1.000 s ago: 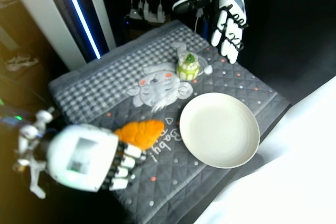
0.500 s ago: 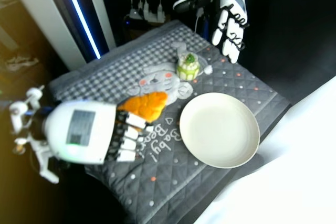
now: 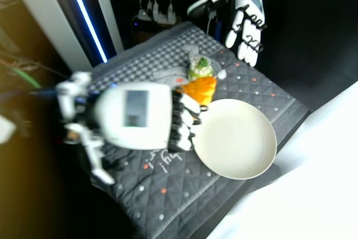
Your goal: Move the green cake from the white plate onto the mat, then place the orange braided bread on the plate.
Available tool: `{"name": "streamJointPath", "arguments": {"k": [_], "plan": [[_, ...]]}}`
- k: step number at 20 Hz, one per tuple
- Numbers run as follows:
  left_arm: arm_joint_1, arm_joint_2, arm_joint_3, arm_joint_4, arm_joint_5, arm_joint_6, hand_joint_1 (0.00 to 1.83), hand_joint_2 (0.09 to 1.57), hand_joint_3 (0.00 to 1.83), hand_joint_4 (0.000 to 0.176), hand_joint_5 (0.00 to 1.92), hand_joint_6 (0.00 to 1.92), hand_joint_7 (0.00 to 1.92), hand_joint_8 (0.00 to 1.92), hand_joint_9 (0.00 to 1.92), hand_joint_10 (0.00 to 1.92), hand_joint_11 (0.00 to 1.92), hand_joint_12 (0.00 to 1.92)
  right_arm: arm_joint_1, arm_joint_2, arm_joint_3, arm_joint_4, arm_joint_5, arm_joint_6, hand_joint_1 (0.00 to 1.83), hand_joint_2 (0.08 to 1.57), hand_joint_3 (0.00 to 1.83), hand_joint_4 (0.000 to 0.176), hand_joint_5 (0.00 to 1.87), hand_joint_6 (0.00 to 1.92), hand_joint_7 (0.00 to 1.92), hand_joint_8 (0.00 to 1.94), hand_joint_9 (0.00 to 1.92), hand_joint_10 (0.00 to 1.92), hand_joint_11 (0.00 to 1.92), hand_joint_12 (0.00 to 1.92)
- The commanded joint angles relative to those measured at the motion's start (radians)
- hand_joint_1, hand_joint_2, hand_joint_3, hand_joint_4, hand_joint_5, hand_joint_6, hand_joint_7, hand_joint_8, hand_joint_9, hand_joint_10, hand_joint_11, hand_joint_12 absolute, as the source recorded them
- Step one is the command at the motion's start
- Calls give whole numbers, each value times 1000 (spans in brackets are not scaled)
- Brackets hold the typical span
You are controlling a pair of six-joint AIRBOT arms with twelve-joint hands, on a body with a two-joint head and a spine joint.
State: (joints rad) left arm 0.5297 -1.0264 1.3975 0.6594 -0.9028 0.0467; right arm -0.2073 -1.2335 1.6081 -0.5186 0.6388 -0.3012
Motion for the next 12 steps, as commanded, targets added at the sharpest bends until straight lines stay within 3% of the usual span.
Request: {"name": "streamJointPath", "arguments": {"k": [1,3,5,7,8,9,10,11,12], "plan": [[-12,4,1,-45,-96,-8,637,717,7,176,0,0,60,15,0,0,0,0,23,4,26,52,73,-2,1397,1054,0,0,963,847,1102,641,1186,890,1131,626],[-12,4,-1,-43,-107,-9,669,721,5,176,0,0,55,7,0,0,26,13,43,-51,84,53,49,-2,1398,1051,0,0,973,885,1143,539,1171,906,1059,756],[-12,4,-2,-36,-115,-26,763,732,7,176,17,6,4,0,0,0,0,0,68,-115,146,59,38,-2,1398,1057,0,0,929,920,1147,553,1166,922,1073,763],[-18,3,-1,-30,-118,-30,568,848,6,146,93,5,101,7,26,6,0,0,83,-152,185,60,18,-2,1396,1062,1,0,915,932,1105,648,1166,912,1075,808],[-29,-1,3,-20,-120,-30,447,855,0,164,137,21,187,35,141,0,0,364,91,-174,213,59,7,-2,1392,1079,0,0,887,943,1052,773,1124,983,1045,868],[-39,-3,5,-12,-119,-30,323,899,0,130,126,5,189,7,148,11,0,882,96,-186,228,59,-1,-2,1390,1086,1,0,896,927,1019,843,1093,1040,1023,991],[-49,-7,7,-3,-121,-30,302,952,0,108,123,1,206,3,176,15,0,1195,101,-199,243,60,-13,-2,1400,1067,0,0,981,714,1062,847,1132,1051,1034,1123],[-54,-10,8,1,-123,-29,292,949,0,99,108,0,199,1,156,3,0,1219,108,-226,273,66,-21,-2,1288,1136,3,0,936,774,958,1247,1085,1188,1000,1478],[-55,-10,7,2,-125,-29,316,928,0,89,96,1,195,0,145,1,0,1101,109,-235,282,68,-24,-2,1249,1182,2,0,882,852,863,1460,1024,1474,996,1709]]}}
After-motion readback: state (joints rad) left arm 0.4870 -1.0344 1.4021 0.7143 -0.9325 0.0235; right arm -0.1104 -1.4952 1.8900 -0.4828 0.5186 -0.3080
